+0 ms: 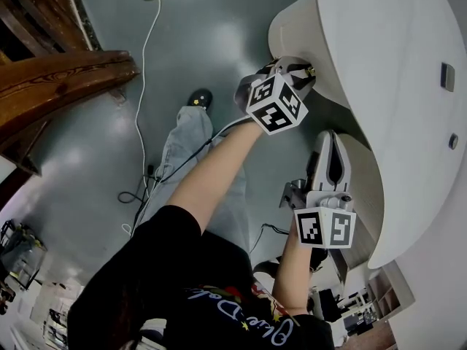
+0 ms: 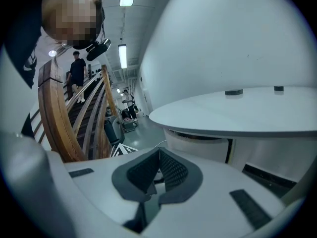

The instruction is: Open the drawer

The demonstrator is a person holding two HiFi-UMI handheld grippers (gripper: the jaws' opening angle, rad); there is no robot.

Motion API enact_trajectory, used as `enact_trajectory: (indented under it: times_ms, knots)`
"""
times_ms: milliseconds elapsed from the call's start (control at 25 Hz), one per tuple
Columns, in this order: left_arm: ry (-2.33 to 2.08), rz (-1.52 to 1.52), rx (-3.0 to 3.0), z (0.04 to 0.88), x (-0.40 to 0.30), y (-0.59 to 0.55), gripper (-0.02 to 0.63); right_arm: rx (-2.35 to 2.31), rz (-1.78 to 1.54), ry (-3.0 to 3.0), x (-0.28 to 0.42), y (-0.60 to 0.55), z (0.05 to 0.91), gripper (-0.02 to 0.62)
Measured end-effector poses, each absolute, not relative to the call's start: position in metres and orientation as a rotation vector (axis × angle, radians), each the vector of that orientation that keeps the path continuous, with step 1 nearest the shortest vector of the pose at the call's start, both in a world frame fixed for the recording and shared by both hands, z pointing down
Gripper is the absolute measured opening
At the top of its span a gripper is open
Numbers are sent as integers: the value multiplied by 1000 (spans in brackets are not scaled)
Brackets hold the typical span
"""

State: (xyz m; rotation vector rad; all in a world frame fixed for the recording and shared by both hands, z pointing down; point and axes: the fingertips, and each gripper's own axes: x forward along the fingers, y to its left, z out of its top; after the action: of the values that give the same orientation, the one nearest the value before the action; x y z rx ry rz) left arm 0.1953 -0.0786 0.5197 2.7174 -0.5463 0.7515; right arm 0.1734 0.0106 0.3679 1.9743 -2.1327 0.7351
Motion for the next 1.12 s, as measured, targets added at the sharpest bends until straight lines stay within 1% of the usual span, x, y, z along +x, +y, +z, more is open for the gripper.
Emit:
enact_trajectory:
  times_ms: [760, 1120]
  knots:
    - [-592, 740, 2713, 520, 179, -67, 101, 1930, 713, -2165, 179, 31, 369, 2]
    - [-537, 756, 2714, 520, 175, -60, 101, 1997, 799, -2135, 179, 22, 376, 2]
